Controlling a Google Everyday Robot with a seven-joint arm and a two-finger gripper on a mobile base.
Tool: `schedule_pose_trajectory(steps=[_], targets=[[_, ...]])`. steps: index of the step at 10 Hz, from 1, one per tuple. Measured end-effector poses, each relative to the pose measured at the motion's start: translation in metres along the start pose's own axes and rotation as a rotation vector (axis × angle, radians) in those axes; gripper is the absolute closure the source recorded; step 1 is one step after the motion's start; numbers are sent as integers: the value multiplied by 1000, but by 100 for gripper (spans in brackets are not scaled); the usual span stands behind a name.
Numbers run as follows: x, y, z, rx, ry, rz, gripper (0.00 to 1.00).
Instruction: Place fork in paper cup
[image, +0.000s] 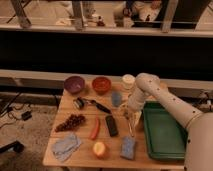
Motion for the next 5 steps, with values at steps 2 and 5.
schedule_pose_trajectory(steps=[2,5], targets=[[2,3,2,-7,5,8,20],[2,9,10,-24,11,13,20]])
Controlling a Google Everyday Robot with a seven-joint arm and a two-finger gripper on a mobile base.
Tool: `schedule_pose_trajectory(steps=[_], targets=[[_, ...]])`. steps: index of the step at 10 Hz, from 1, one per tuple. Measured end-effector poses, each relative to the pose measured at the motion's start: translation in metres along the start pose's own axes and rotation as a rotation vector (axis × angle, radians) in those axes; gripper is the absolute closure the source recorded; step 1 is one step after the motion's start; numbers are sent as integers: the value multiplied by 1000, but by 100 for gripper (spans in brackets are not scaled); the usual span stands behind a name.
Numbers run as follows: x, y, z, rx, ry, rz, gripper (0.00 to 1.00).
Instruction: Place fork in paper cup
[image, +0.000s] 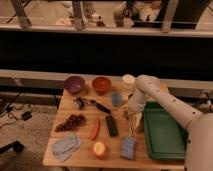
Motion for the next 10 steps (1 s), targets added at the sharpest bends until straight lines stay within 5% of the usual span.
schedule_pose_trajectory(steps=[7,10], targets=[[5,5,7,3,5,13,20],[7,9,6,66,99,34,20]])
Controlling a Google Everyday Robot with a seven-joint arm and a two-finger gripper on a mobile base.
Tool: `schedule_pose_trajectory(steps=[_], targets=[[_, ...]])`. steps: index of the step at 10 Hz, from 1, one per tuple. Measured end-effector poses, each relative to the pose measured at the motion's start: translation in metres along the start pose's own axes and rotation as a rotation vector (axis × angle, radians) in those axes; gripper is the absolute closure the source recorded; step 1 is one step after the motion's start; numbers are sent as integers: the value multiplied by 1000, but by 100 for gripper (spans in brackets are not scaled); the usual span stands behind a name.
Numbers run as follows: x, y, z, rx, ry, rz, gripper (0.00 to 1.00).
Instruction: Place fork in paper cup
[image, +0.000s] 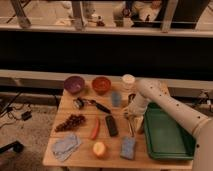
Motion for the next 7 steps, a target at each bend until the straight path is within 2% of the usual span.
schedule_pose_trajectory(steps=[1,2,7], targets=[[2,6,-1,4,39,10,20],[1,7,1,4,51,10,20],[-4,8,18,-25,66,-3,20]])
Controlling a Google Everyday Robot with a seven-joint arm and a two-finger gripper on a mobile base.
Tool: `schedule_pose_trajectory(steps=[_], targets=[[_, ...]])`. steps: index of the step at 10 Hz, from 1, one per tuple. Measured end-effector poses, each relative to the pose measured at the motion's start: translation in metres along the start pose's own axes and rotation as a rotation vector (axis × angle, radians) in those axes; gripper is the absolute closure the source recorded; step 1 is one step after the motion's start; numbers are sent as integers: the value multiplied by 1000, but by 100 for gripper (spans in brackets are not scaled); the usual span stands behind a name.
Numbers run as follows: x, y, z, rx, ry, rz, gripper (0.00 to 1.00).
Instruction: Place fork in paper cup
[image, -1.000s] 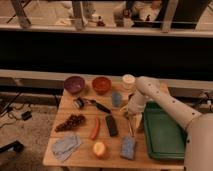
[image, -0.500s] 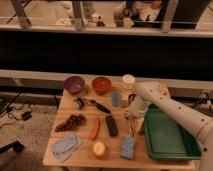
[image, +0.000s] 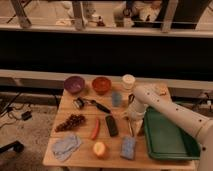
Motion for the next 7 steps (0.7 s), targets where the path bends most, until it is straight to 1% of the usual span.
schedule_pose_trajectory(steps=[3,5,7], targets=[[1,0,5,-9,6,-2,20],[1,-5,5,-5,7,-3,20],[3,-8,3,7,6,5,20]])
